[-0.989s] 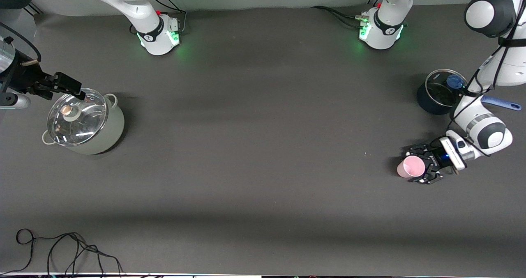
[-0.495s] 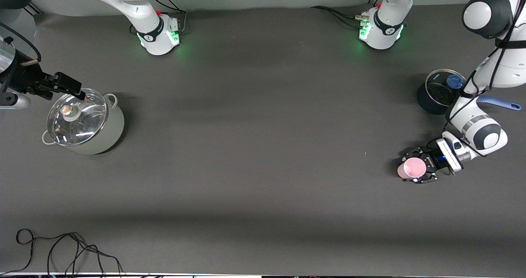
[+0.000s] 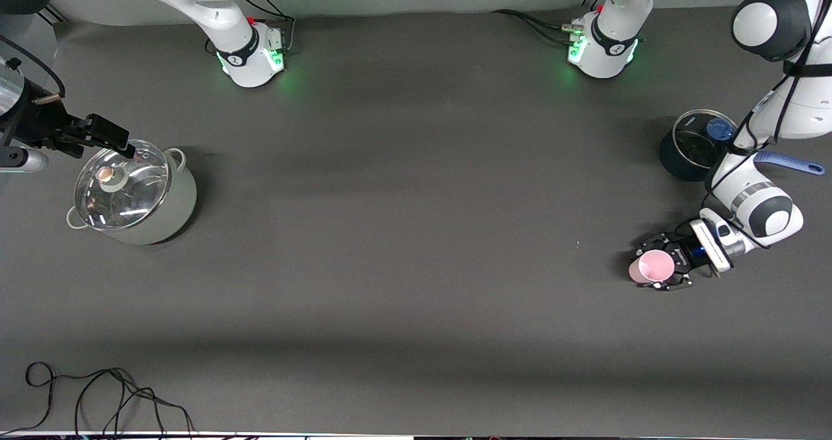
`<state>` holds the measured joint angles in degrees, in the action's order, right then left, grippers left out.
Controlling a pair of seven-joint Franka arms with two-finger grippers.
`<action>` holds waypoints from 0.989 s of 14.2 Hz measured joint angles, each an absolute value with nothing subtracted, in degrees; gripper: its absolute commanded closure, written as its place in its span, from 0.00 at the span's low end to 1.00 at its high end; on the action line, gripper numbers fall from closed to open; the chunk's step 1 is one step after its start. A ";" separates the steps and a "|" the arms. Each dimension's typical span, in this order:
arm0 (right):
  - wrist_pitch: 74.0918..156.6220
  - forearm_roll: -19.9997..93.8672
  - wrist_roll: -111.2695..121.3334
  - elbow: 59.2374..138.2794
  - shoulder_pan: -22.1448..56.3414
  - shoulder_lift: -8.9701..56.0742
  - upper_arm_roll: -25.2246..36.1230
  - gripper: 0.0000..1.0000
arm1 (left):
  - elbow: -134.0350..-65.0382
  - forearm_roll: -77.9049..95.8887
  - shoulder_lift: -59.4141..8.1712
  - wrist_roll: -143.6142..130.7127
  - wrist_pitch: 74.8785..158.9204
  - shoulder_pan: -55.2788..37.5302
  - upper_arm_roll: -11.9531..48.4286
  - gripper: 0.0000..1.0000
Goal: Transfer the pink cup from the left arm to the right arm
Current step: 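Close the left gripper on the pink cup and lift it, then carry the pink cup with the left gripper toward the table middle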
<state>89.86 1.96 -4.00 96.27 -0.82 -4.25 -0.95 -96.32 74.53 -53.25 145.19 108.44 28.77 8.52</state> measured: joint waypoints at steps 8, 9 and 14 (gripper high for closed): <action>89.86 1.96 -4.12 96.27 -0.83 -4.25 -0.95 0.00 | -98.69 75.49 -39.49 116.63 131.49 26.21 27.78 0.65; 89.86 1.96 -4.61 96.27 -0.83 -4.26 -0.95 0.00 | -99.58 76.63 -38.32 115.16 135.53 26.09 31.18 0.67; 89.86 2.24 -13.71 96.26 -0.51 -4.26 -1.15 0.00 | -104.16 84.25 -36.04 113.98 158.97 25.90 51.96 0.69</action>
<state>89.86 2.24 -13.71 96.26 -0.51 -4.26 -1.15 -104.16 84.25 -36.04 113.98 158.97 25.90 51.96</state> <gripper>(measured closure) 0.000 0.348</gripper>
